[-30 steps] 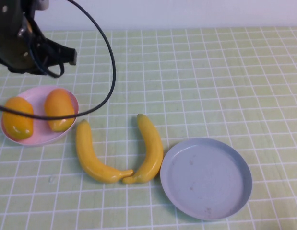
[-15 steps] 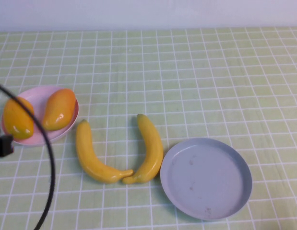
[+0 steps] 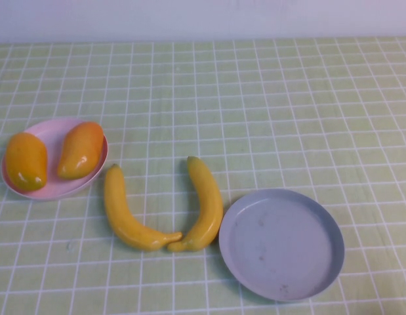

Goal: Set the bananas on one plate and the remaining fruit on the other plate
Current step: Put another type of fruit in the right plate

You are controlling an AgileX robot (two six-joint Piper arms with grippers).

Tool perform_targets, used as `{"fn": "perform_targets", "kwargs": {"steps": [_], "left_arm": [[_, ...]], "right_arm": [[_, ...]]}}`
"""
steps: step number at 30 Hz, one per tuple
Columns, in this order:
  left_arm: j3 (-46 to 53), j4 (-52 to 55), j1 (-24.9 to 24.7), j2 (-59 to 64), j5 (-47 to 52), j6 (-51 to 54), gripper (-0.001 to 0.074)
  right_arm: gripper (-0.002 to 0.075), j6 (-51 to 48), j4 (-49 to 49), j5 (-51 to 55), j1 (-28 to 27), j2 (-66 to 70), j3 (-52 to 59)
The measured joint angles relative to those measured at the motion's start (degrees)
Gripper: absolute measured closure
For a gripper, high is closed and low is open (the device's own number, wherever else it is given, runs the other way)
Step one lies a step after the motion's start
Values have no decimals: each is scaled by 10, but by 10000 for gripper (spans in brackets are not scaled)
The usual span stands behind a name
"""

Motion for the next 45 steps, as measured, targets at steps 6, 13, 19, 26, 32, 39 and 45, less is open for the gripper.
{"fn": "perform_targets", "kwargs": {"steps": [6, 13, 19, 26, 32, 39, 45], "left_arm": [[159, -90, 54, -109, -216, 156, 738], [287, -118, 186, -190, -300, 180, 738], [347, -123, 250, -218, -314, 165, 738], [365, -125, 251, -218, -284, 156, 738], [366, -125, 251, -218, -191, 152, 738], [367, -125, 251, -218, -164, 152, 739], [367, -125, 251, -218, -163, 152, 739]], "right_arm": [[743, 0, 0, 0, 0, 0, 0], [743, 0, 0, 0, 0, 0, 0], [743, 0, 0, -1, 0, 0, 0], [743, 0, 0, -1, 0, 0, 0], [743, 0, 0, -1, 0, 0, 0], [743, 0, 0, -1, 0, 0, 0], [743, 0, 0, -1, 0, 0, 0]]}}
